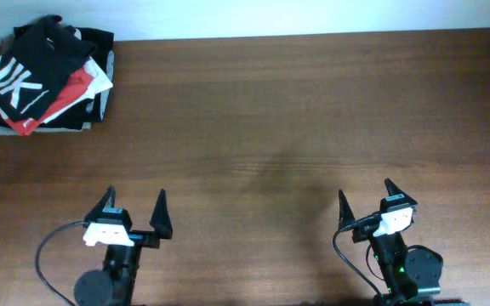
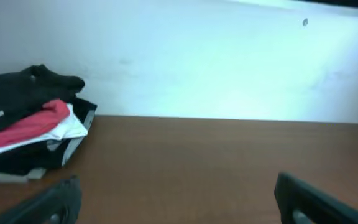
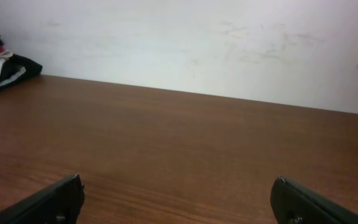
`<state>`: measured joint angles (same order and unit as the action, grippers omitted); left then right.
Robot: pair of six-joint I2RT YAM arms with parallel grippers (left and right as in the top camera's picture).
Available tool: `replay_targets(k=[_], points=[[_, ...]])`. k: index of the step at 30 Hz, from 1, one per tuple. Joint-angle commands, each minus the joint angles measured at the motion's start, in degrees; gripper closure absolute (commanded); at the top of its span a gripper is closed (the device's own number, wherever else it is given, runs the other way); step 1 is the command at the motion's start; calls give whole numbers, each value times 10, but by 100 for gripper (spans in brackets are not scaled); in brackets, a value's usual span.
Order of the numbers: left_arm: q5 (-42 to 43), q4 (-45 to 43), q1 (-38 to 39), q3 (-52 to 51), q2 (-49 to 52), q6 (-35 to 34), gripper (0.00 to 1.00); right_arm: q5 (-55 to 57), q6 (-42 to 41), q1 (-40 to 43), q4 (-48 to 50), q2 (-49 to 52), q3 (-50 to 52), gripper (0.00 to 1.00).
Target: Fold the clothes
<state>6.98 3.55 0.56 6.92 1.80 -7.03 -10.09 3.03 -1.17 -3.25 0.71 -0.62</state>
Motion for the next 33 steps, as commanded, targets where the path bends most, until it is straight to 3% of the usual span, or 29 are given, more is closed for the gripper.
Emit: replay_targets(k=[1, 8, 33], points=[[-19, -39, 2, -41, -15, 7, 1, 3, -1, -4, -4, -5, 3, 1], [-30, 6, 2, -64, -15, 50, 1, 3, -1, -4, -4, -5, 3, 1], [-30, 6, 1, -64, -15, 50, 1, 3, -1, -4, -4, -5, 3, 2]])
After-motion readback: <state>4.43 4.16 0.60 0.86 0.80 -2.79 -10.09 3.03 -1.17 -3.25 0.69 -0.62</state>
